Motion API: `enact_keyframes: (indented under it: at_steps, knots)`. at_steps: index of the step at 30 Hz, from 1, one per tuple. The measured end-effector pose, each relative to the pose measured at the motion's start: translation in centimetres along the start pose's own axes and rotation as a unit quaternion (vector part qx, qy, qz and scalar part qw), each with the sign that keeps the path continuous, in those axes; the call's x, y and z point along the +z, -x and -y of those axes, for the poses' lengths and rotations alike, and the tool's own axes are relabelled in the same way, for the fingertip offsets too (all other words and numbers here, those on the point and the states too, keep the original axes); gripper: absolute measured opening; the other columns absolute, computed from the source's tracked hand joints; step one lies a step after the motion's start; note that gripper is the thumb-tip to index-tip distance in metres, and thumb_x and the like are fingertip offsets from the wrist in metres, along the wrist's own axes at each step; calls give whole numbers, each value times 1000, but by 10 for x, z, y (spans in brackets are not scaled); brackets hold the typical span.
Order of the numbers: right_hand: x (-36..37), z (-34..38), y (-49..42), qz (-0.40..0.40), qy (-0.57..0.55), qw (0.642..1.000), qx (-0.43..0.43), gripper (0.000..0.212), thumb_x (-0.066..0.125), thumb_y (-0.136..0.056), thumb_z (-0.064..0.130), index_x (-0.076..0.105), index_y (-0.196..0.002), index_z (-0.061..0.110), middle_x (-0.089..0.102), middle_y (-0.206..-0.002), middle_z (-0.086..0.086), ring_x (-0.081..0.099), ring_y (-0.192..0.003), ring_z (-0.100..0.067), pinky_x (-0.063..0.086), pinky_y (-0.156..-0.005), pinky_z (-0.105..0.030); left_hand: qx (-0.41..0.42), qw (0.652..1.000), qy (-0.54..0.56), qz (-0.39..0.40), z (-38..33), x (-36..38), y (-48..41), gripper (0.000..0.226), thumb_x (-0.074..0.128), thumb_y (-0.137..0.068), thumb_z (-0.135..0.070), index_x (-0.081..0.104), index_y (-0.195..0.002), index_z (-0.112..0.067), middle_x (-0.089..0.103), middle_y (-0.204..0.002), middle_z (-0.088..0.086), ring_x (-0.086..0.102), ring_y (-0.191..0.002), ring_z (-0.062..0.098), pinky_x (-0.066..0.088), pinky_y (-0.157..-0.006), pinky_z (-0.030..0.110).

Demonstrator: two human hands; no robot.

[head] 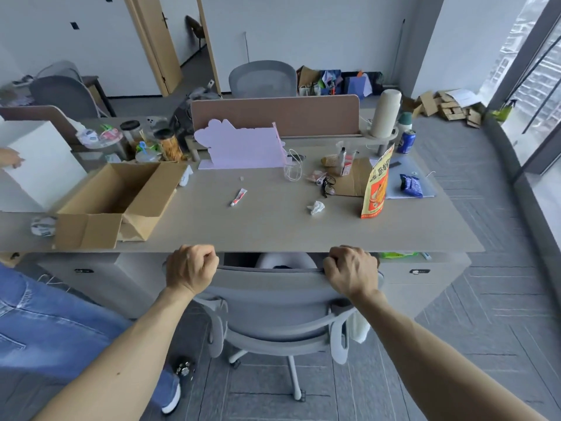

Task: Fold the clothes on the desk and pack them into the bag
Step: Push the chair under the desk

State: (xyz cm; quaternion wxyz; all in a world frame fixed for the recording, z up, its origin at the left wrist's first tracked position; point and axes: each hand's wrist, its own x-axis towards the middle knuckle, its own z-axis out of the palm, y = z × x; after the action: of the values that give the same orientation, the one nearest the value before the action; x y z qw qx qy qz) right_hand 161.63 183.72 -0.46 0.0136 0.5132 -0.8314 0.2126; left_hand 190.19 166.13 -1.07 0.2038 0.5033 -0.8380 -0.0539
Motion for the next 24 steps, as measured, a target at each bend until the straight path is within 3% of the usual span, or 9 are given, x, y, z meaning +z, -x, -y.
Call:
enact_keyframes:
  at_steps: [5, 8, 11, 15, 19, 24]
  knots:
    - [0, 3, -8, -18, -16, 999, 21, 40, 27, -64, 44, 45, -56, 10, 47, -56, -6, 43, -58, -35, 26, -53, -30, 25, 999, 15, -39, -8, -4, -5, 45, 30, -68, -43, 56, -60, -8, 58, -55, 11, 53, -55, 40, 25, -50, 28]
    - [6, 5, -14, -21, -21, 999, 20, 42, 29, -65, 42, 50, -58, 6, 56, -58, -10, 48, -59, -38, 32, -50, -31, 19, 999, 13, -49, -3, -4, -13, 43, 31, -67, -41, 56, -60, -7, 58, -56, 12, 52, -54, 41, 20, -51, 28]
    - [10, 9, -26, -24, -30, 999, 26, 44, 30, -65, 41, 54, -58, 5, 57, -58, -9, 50, -59, -38, 40, -51, -32, 10, 999, 10, -47, 2, -3, -26, 35, 39, -67, -36, 57, -61, -6, 58, -56, 14, 52, -55, 42, 24, -52, 29]
    - [10, 20, -47, -31, -29, 999, 26, 45, 30, -63, 42, 51, -58, 2, 50, -55, -9, 44, -58, -39, 39, -51, -33, 1, 999, 18, -49, 10, -2, -40, 40, 35, -67, -38, 54, -61, -3, 56, -55, 16, 50, -55, 43, 30, -50, 31]
    - [13, 28, -64, -25, -35, 999, 28, 44, 29, -61, 42, 48, -56, 3, 39, -53, -3, 41, -57, -38, 39, -51, -33, -12, 999, 13, -46, 16, -1, -53, 35, 40, -68, -34, 53, -61, -2, 54, -55, 16, 47, -54, 42, 26, -49, 30]
    - [34, 41, -55, 0, -32, 999, 17, 48, 27, -63, 43, 53, -60, 3, 55, -59, -9, 47, -61, -37, 37, -53, -32, 1, 999, 16, -48, 42, -1, -44, 40, 34, -68, -39, 51, -59, -4, 53, -53, 13, 47, -51, 39, 23, -49, 28]
